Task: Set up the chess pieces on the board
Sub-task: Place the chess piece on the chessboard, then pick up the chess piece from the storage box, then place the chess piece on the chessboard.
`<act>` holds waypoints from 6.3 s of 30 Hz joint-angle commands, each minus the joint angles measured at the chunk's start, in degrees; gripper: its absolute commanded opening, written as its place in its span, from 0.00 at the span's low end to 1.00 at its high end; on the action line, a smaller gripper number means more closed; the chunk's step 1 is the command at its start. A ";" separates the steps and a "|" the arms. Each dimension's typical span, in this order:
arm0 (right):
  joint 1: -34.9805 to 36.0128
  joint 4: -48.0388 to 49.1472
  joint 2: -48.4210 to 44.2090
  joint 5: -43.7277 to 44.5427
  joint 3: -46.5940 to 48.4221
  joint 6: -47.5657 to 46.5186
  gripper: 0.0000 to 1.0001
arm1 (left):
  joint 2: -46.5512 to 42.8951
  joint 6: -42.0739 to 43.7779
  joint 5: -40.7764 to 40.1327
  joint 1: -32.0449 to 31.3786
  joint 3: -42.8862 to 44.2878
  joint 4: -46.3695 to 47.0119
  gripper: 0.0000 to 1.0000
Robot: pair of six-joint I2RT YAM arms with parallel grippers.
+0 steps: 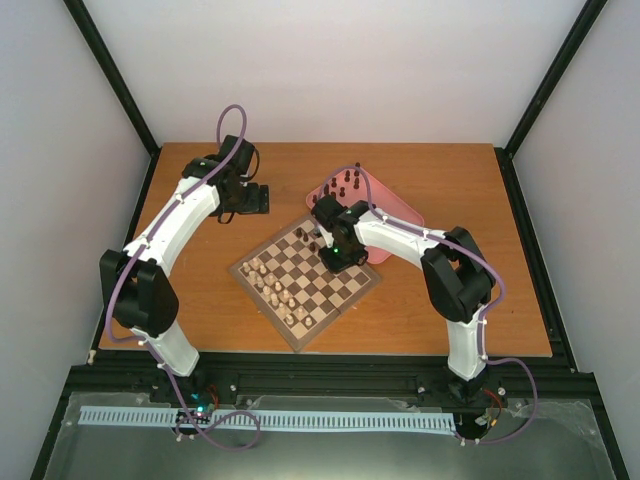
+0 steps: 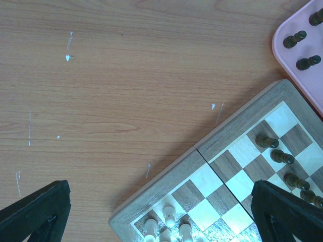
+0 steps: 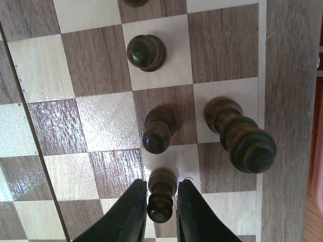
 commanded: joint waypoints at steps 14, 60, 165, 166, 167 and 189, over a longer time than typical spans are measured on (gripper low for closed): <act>0.63 -1.01 -3.61 -0.99 1.74 -0.47 0.36 | -1.27 0.71 -0.44 0.41 0.08 0.60 1.00; -12.03 -0.10 32.54 -5.34 50.75 2.87 0.66 | 2.75 0.73 0.42 0.40 4.97 -2.08 1.00; 0.59 6.31 -9.15 -2.74 -11.90 -1.59 0.06 | 2.43 1.05 0.78 0.40 2.86 0.05 1.00; 0.59 6.18 -8.95 -2.73 -11.66 -1.65 0.06 | 2.46 1.06 0.84 0.38 2.86 0.01 1.00; 0.59 5.93 -8.68 -2.64 -11.42 -1.59 0.07 | 2.45 1.09 0.74 0.36 2.87 0.08 1.00; 0.50 4.46 -6.42 0.42 -10.17 -0.63 0.12 | 2.59 0.99 0.99 0.40 2.87 -0.03 1.00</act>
